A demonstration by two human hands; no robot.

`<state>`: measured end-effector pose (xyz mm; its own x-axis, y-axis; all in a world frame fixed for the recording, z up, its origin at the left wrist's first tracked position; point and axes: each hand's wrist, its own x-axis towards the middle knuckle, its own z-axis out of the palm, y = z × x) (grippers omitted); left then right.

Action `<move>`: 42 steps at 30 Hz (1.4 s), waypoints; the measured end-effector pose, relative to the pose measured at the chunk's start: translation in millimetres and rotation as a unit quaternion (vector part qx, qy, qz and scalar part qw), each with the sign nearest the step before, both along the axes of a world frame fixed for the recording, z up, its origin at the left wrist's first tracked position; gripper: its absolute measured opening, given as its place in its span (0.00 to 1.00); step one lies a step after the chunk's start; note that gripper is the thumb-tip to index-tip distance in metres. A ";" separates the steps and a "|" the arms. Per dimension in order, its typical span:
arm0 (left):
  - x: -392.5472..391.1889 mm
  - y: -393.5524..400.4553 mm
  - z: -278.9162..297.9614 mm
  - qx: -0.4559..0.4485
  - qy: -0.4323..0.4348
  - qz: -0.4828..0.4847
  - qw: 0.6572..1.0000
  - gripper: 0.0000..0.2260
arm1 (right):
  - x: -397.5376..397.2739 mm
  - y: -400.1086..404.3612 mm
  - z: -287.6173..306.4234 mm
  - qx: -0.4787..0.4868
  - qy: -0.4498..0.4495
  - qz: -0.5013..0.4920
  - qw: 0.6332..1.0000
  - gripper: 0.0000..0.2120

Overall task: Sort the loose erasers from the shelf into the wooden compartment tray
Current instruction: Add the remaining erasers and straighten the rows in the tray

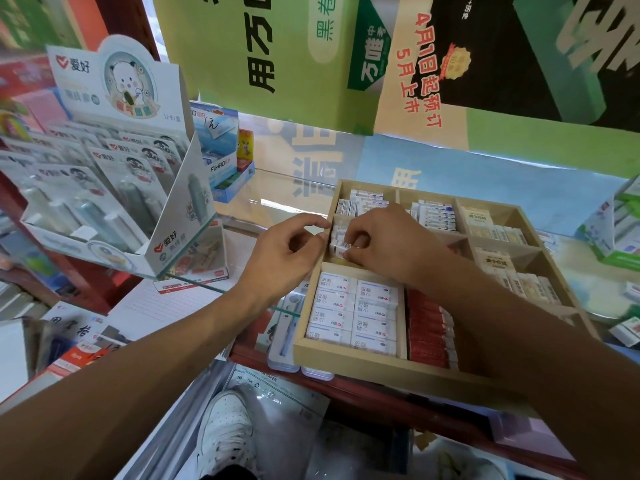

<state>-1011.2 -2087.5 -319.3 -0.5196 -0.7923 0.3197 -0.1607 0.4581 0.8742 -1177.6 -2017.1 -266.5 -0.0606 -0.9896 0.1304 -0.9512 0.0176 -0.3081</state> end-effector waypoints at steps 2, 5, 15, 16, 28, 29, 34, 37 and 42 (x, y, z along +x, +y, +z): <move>-0.3 0.3 0.5 -0.002 0.000 0.004 1.000 0.07 | 2.9 -1.2 -2.5 -0.020 0.051 -0.003 0.998 0.05; -0.8 1.7 1.5 0.002 -0.003 0.006 1.000 0.07 | 2.3 -5.6 -1.9 -0.026 0.067 -0.023 0.997 0.08; 1.4 7.0 9.6 0.010 -0.028 0.007 1.000 0.08 | -7.7 5.2 5.3 -0.024 -0.077 -0.027 0.996 0.06; 2.3 7.2 13.4 0.001 -0.043 0.011 0.999 0.08 | -9.7 10.8 8.9 -0.044 -0.080 -0.028 0.995 0.06; -73.3 75.9 98.1 -0.039 -0.108 -0.129 0.985 0.10 | -72.5 168.2 41.2 -0.151 -0.193 -0.143 0.959 0.07; -86.2 86.4 100.1 -0.049 -0.125 -0.146 0.980 0.11 | -81.7 181.0 41.1 -0.149 -0.198 -0.157 0.956 0.07; -153.3 135.6 96.5 -0.140 -0.234 -0.249 0.929 0.09 | -135.3 239.0 36.6 -0.131 -0.182 -0.242 0.944 0.08; -192.7 160.2 91.7 -0.201 -0.276 -0.276 0.899 0.08 | -167.4 267.8 31.2 -0.150 -0.175 -0.296 0.927 0.08; -247.6 184.0 84.8 -0.301 -0.374 -0.282 0.831 0.13 | -202.2 298.2 10.8 -0.117 -0.160 -0.357 0.913 0.10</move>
